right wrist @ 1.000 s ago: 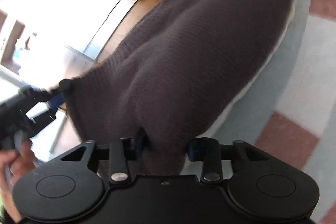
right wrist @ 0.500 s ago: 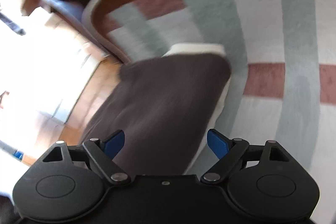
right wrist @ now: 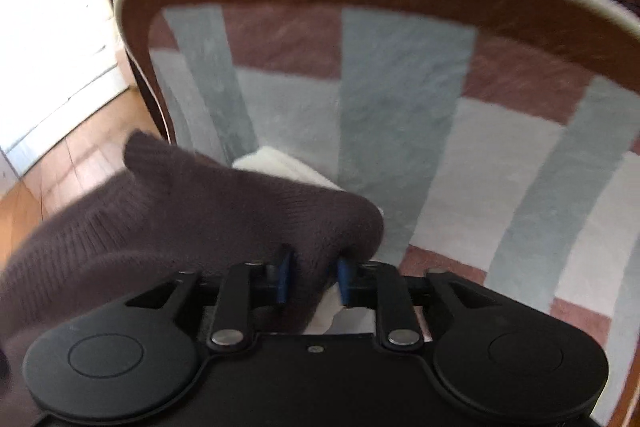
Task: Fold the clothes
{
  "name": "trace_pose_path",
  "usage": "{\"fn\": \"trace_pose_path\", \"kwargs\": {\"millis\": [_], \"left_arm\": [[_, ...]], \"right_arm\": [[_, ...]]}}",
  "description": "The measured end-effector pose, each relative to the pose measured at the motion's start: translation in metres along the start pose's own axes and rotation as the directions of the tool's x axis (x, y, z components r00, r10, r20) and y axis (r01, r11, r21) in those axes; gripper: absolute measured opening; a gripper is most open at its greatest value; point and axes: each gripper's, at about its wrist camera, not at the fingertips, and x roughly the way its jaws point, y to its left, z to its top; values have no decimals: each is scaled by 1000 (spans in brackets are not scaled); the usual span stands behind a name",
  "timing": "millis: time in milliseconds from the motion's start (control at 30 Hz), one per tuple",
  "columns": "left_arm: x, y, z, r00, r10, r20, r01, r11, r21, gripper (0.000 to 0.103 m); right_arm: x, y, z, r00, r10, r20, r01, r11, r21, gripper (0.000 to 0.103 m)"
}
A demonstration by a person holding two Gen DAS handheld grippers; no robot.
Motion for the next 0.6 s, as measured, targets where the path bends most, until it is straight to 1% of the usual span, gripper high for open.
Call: {"fn": "trace_pose_path", "kwargs": {"millis": [67,100,133,167,200,233,267,300,400,467,533,600], "left_arm": [[-28,-5,-4,999,-24,30,25,1000,-10,63],[-43,-9,-8,998,-23,50,24,1000,-9,69],[-58,-12,-12,997,-17,72,18,1000,-4,72],[-73,-15,-17,996,-6,84,5,1000,3,72],[-85,-19,-22,996,0,86,-1,1000,9,73],[-96,-22,-26,997,1,82,-2,1000,10,77],[-106,-24,-32,997,5,76,-6,1000,5,80],[-115,-25,-38,997,11,71,-11,1000,0,82],[-140,-34,-57,997,67,47,-68,998,8,83],[-154,-41,-70,993,110,32,-110,994,18,87],[-168,-45,-80,992,123,20,-123,992,12,89],[-180,-51,-86,993,121,1,-121,993,10,91]], "right_arm": [[-34,7,-3,999,-43,31,41,998,49,40],[-52,11,-6,998,-41,48,37,997,68,53],[-72,15,-12,998,0,69,-5,997,78,58],[-91,20,-18,996,29,90,-36,997,73,64],[-108,28,-24,993,40,109,-45,998,47,64],[-121,36,-30,992,46,115,-48,999,18,64],[-129,44,-36,994,44,97,-42,999,-15,64],[-137,50,-41,996,47,73,-45,998,-36,64],[-163,59,-55,994,103,-18,-104,994,-43,64],[-176,67,-63,992,119,-49,-123,989,-78,64],[-194,76,-70,990,118,-73,-127,983,-132,65],[-215,81,-75,989,120,-91,-135,975,-175,67]]}}
